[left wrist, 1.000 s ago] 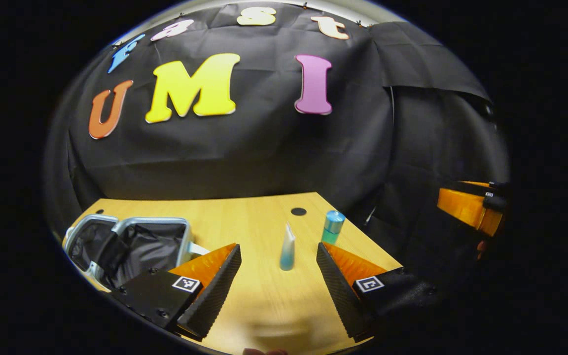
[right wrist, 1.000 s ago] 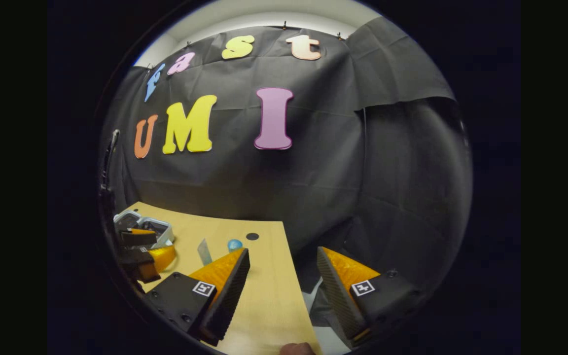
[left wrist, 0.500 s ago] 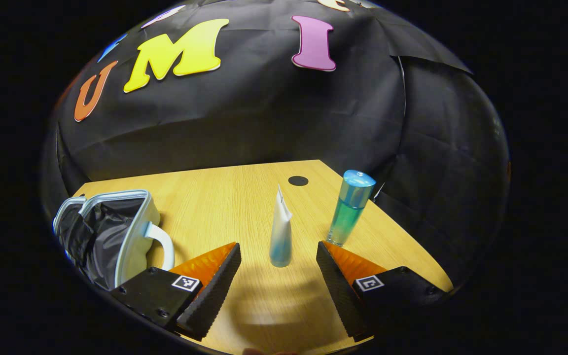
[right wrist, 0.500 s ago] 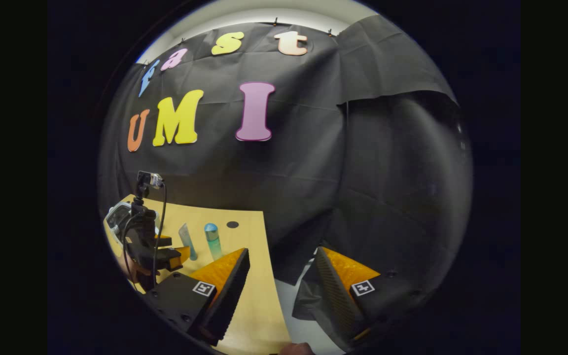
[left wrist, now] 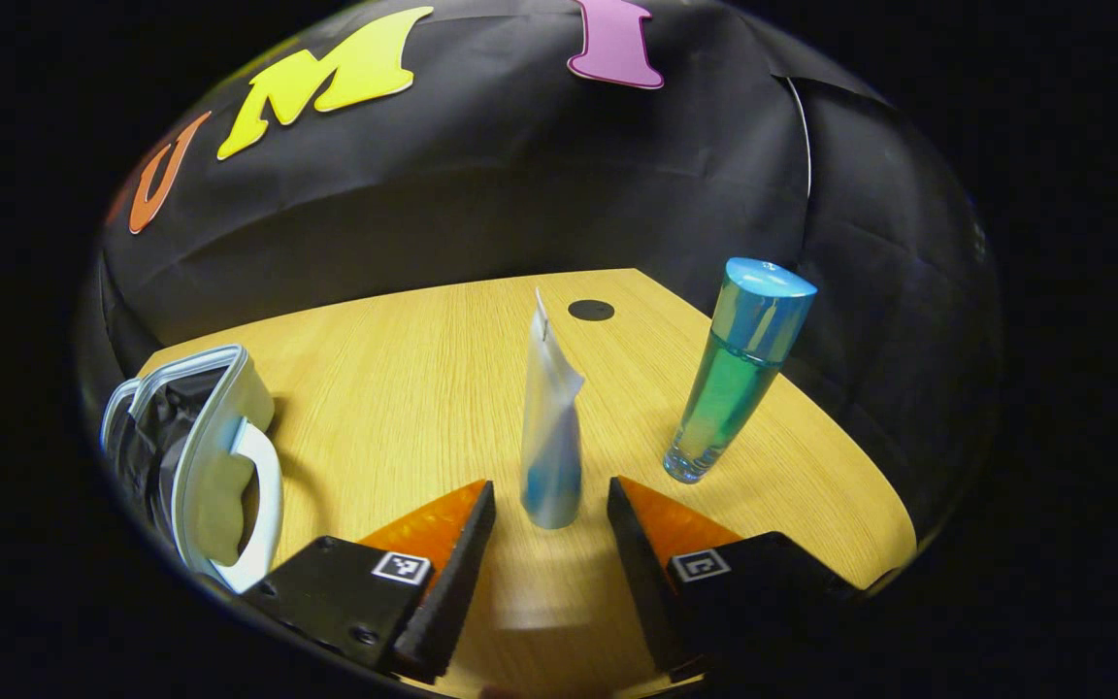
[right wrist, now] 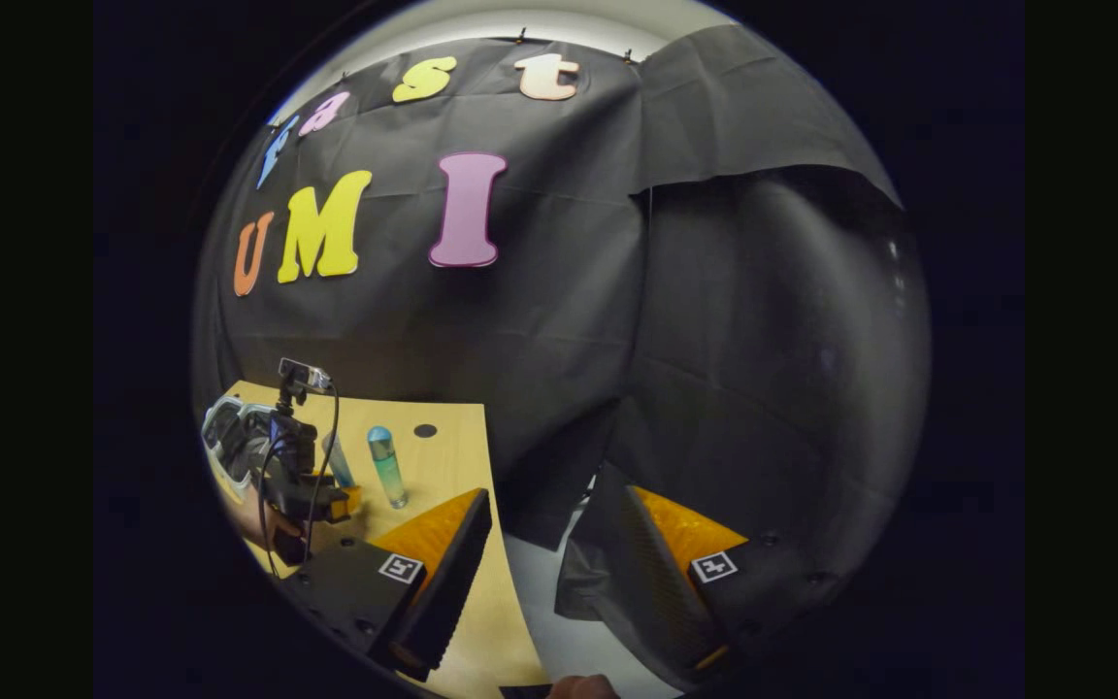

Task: First open the suitcase, pack the skin care products into it, and then close the suitcase.

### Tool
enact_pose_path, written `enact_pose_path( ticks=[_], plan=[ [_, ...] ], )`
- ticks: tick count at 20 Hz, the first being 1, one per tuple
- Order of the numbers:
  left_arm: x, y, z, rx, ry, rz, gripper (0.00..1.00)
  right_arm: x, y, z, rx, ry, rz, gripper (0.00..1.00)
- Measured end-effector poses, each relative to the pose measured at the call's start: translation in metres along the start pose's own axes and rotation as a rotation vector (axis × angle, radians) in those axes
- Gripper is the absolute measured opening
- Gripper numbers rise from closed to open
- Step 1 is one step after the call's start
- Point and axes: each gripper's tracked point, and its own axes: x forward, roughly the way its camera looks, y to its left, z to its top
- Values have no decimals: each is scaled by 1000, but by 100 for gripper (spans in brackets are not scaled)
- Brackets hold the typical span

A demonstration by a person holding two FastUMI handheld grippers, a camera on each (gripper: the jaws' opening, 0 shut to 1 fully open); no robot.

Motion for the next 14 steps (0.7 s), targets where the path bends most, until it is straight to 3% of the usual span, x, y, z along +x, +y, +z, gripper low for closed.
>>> enact_pose_path(
  ticks=[1, 4, 5, 10, 12, 13, 14],
  plan=[
    [1, 1, 0, 2, 4, 4, 61, 0, 1, -1, -1, 3, 1, 82],
    [4, 1, 1, 3, 11, -4, 44, 0, 5, -3, -9, 9, 10, 81],
    [4, 1, 1, 2, 14, -11, 48, 1, 6, -3, -10, 10, 15, 81],
    [-17, 4, 20, -30, -39, -43, 37, 9, 19, -11, -3, 30, 61, 81],
    [-46, 2, 33, -86, -60, -72, 36, 19, 39, -23, 6, 59, 126, 80],
    [-64, 0, 41, -125, -76, -87, 41, 24, 54, -33, 16, 87, 170, 81],
    [-86, -1, 51, -161, -100, -96, 36, 32, 72, -43, 28, 114, 217, 84]
  ],
)
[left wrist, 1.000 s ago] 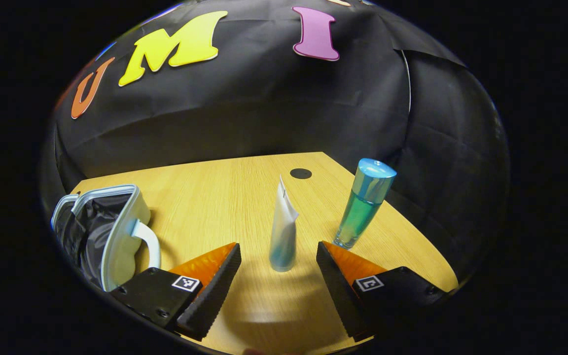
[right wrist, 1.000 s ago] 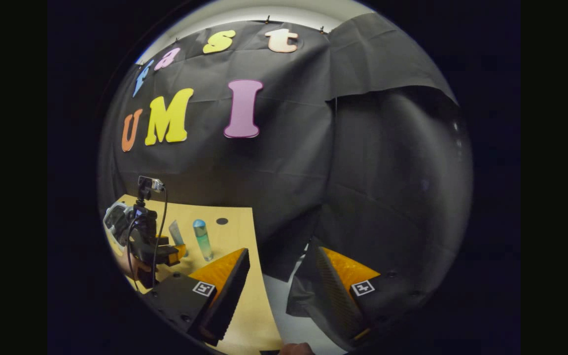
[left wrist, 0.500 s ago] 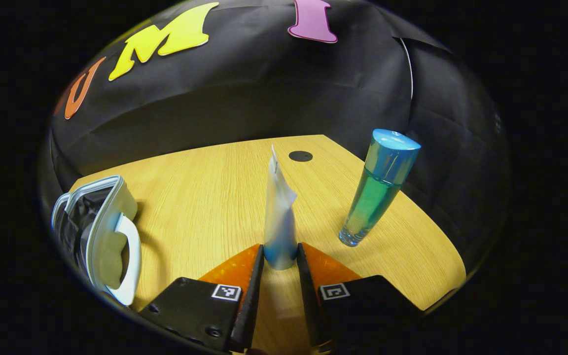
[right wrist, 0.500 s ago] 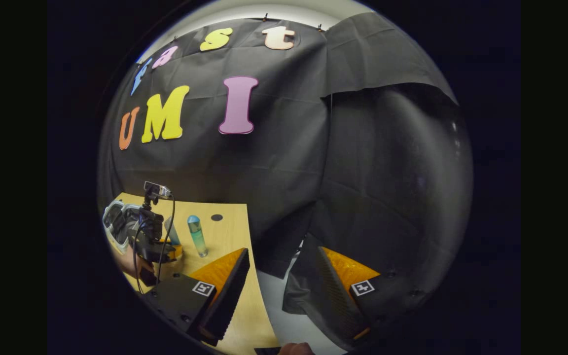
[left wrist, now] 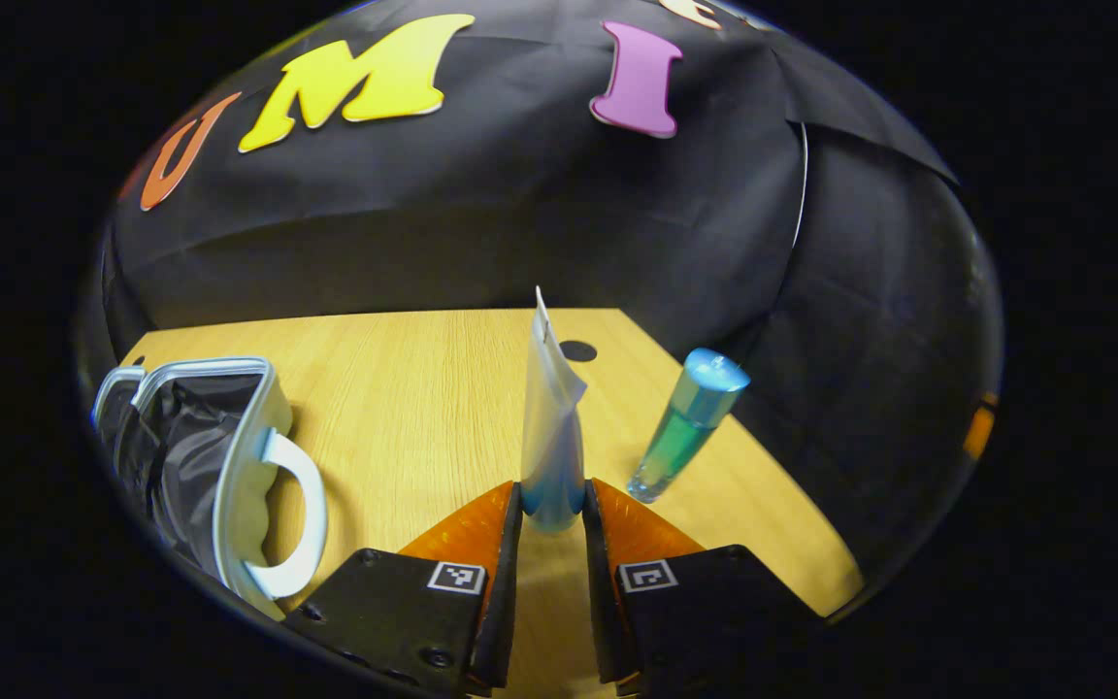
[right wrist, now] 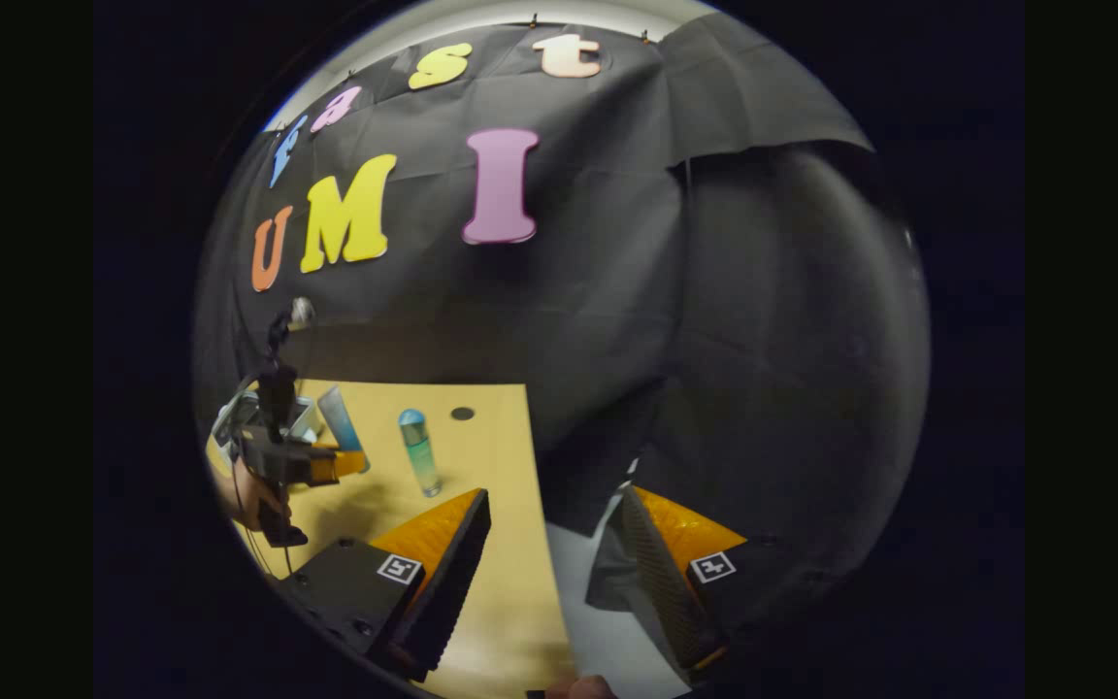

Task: First open the suitcase, pack the skin care products into it, and then close the suitcase.

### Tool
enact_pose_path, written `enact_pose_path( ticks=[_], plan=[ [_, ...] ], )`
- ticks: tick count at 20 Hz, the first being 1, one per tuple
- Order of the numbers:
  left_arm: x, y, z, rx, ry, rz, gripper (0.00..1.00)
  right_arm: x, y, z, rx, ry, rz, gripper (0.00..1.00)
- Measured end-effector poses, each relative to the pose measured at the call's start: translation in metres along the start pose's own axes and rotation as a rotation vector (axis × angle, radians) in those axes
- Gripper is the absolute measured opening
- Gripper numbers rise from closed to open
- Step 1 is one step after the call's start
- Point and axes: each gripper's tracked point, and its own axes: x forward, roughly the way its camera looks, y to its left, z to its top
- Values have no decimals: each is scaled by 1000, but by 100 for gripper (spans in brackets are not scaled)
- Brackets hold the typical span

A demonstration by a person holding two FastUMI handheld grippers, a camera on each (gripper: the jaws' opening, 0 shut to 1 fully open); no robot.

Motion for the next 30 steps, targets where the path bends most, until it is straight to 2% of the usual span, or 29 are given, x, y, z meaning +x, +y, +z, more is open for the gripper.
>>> enact_pose_path(
  ticks=[4, 7, 12, 16, 20, 23, 26, 27, 29, 30],
  plan=[
    [-75, 0, 31, -37, -72, 25, 36, 51, 62, -33, 18, 100, 158, 82],
    [-117, 10, 43, -19, -101, 77, 36, 79, 91, -33, -39, 78, 222, 83],
    [-171, 30, 53, -67, -128, 169, 36, 132, 125, -31, -73, 67, 259, 82],
    [-203, 51, 46, -98, -131, 240, 36, 173, 138, -43, -50, 110, 245, 83],
    [-225, 74, 35, -127, -120, 309, 36, 199, 145, -59, -68, 158, 234, 79],
    [-238, 87, 27, -149, -113, 343, 36, 210, 148, -61, -68, 175, 223, 67],
    [-246, 101, 24, -176, -110, 361, 36, 215, 149, -64, -77, 186, 209, 61],
    [-248, 105, 22, -183, -108, 365, 36, 216, 152, -62, -87, 183, 204, 46],
    [-250, 116, 21, -192, -105, 372, 36, 218, 153, -61, -112, 185, 192, 39],
    [-251, 122, 20, -197, -105, 372, 36, 214, 153, -62, -117, 197, 189, 38]
  ],
)
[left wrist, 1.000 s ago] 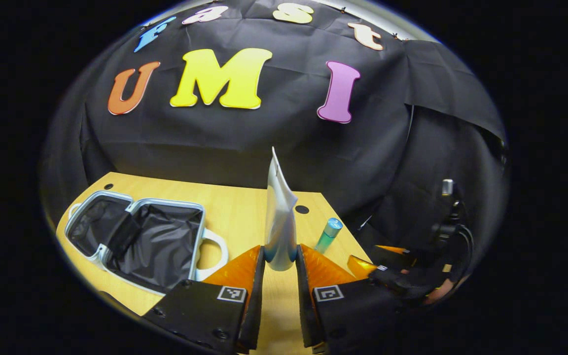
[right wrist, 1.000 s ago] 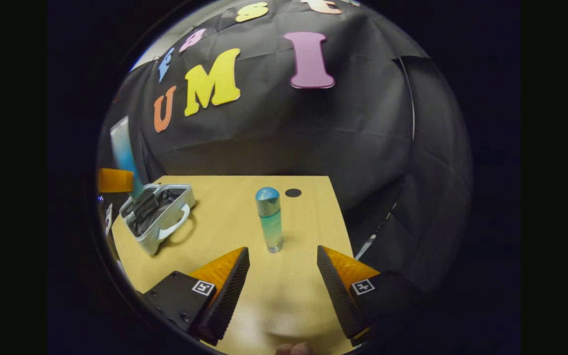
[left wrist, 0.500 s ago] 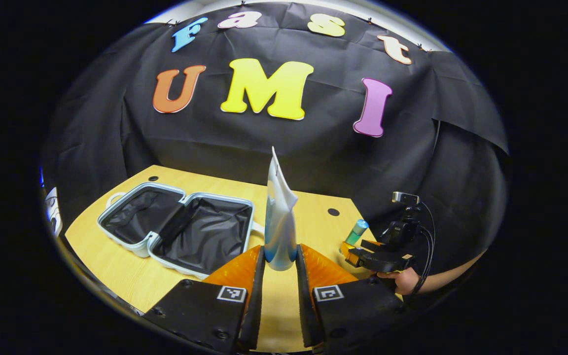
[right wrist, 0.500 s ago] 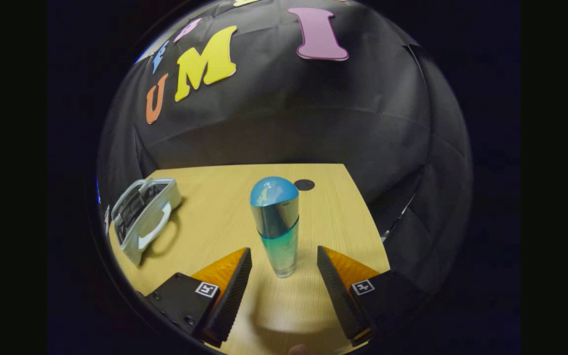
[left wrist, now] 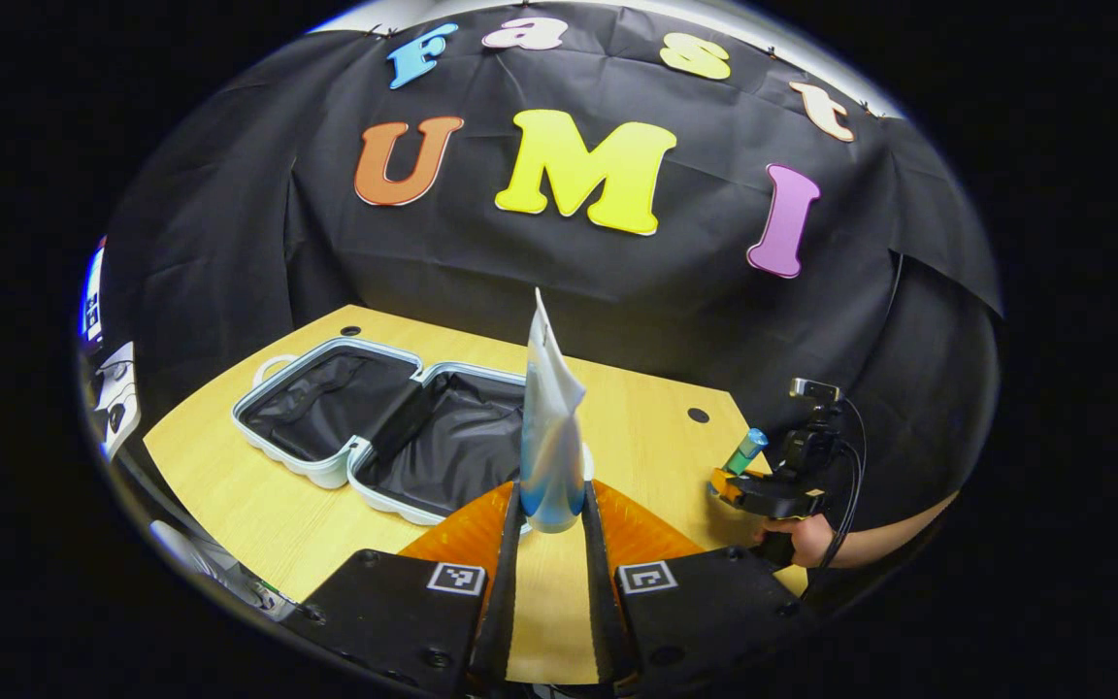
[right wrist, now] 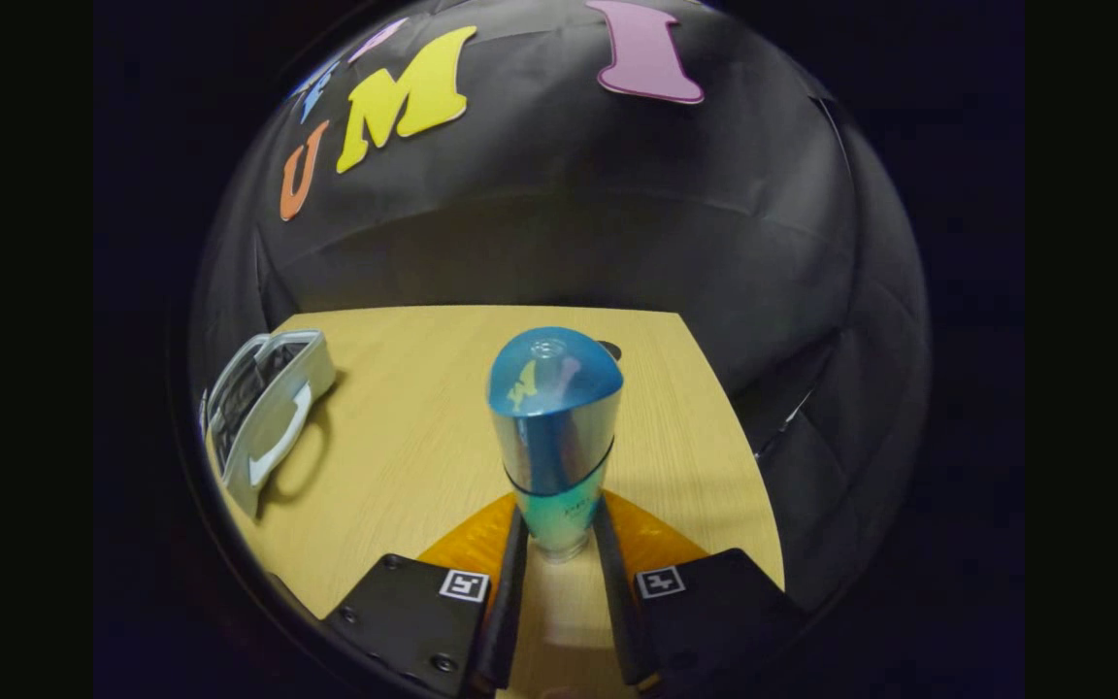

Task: First open the suitcase, pack the skin care products into it, and then close the suitcase.

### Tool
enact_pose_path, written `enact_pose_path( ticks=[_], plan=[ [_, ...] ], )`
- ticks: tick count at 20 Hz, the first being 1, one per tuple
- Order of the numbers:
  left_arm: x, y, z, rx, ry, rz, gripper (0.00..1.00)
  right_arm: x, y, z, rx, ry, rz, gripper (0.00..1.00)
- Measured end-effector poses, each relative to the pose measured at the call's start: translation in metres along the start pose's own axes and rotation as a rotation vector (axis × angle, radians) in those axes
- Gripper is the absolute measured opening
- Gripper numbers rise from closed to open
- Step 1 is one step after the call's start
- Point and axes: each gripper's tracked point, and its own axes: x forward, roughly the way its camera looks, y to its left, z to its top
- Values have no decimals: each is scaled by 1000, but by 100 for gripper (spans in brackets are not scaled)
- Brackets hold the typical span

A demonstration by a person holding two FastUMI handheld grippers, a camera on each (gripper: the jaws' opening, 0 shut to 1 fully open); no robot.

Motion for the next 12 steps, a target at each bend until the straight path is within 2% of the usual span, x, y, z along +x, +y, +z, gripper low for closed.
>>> enact_pose_path(
  ticks=[2, 5, 9, 12],
  plan=[
    [5, 15, 1, -9, 12, -5, 36, -11, 3, 6, 28, 10, 8, 35],
    [19, 41, 3, -22, 39, -25, 36, -54, 10, 22, 76, -11, 48, 35],
    [51, 81, 8, -13, 96, -52, 36, -117, 24, 30, 70, -34, 91, 32],
    [87, 107, 6, -25, 194, -103, 36, -160, 38, 31, 81, -39, 128, 33]
  ],
)
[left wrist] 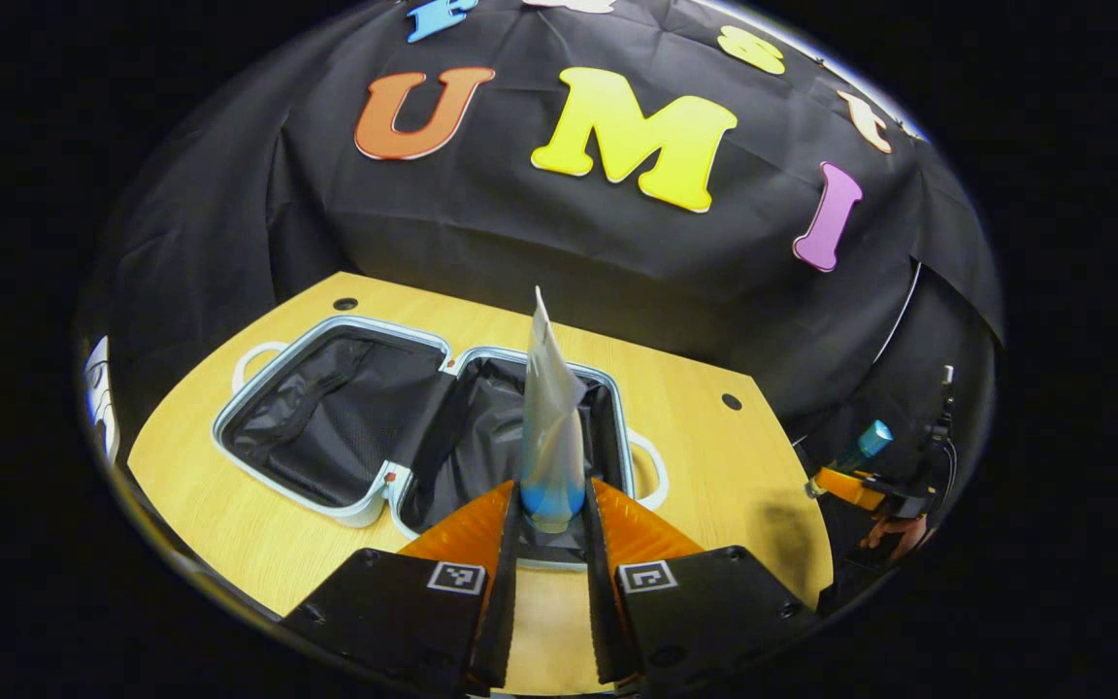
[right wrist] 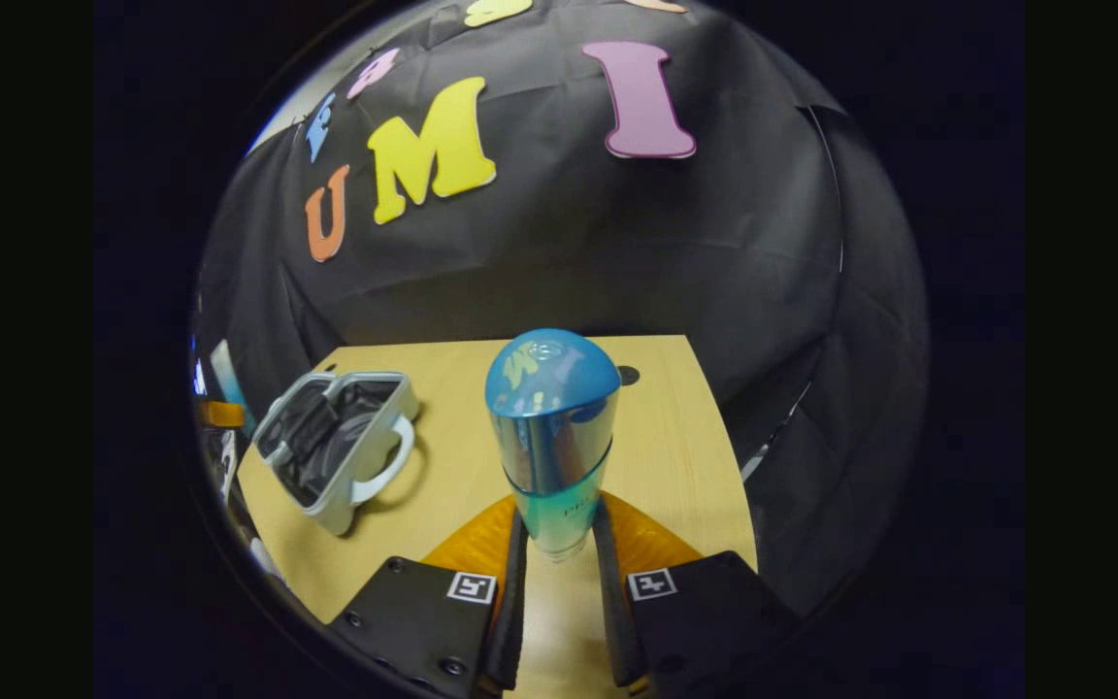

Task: First open the suitcase, pack the skin care products into it, and then close the suitcase.

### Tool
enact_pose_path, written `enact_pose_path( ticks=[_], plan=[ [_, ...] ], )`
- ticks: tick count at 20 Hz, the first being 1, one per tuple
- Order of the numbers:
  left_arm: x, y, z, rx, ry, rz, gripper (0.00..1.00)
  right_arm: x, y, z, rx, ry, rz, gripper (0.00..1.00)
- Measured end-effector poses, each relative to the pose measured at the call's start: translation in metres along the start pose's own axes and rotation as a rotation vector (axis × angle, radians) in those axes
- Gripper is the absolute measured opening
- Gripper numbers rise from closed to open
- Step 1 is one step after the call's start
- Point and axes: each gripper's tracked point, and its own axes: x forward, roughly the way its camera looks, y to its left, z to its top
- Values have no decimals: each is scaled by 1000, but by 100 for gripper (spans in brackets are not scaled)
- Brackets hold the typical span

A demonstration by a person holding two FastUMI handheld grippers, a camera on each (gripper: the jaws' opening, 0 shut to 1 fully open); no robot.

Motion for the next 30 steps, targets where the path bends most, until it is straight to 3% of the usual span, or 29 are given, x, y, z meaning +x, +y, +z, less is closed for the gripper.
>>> enact_pose_path(
  ticks=[6, 13, 17, 19, 20, 22, 26, 28, 29, 30],
  plan=[
    [69, 43, -28, -61, 367, -67, 36, -50, 25, -1, 71, 2, 32, 33],
    [118, 54, -75, -24, 834, -132, 36, -85, 31, -19, 123, 8, 2, 33],
    [127, 60, -84, -17, 1015, -89, 36, -92, 29, -19, 151, -6, -18, 33],
    [129, 58, -83, -24, 1032, -84, 36, -94, 29, -20, 154, -10, -23, 33],
    [129, 57, -84, -25, 1033, -80, 42, -93, 29, -21, 155, -8, -24, 32],
    [127, 58, -82, -41, 1019, -79, 39, -91, 32, -21, 159, -4, -20, 32],
    [119, 65, -73, -104, 965, -92, 48, -81, 48, -23, 136, 9, 11, 32],
    [111, 60, -57, -130, 914, -112, 57, -76, 62, -22, 115, 21, 43, 32],
    [106, 60, -52, -119, 886, -116, 76, -73, 71, -20, 100, 26, 63, 32],
    [100, 61, -46, -93, 851, -108, 72, -68, 82, -18, 82, 32, 87, 32]
  ],
)
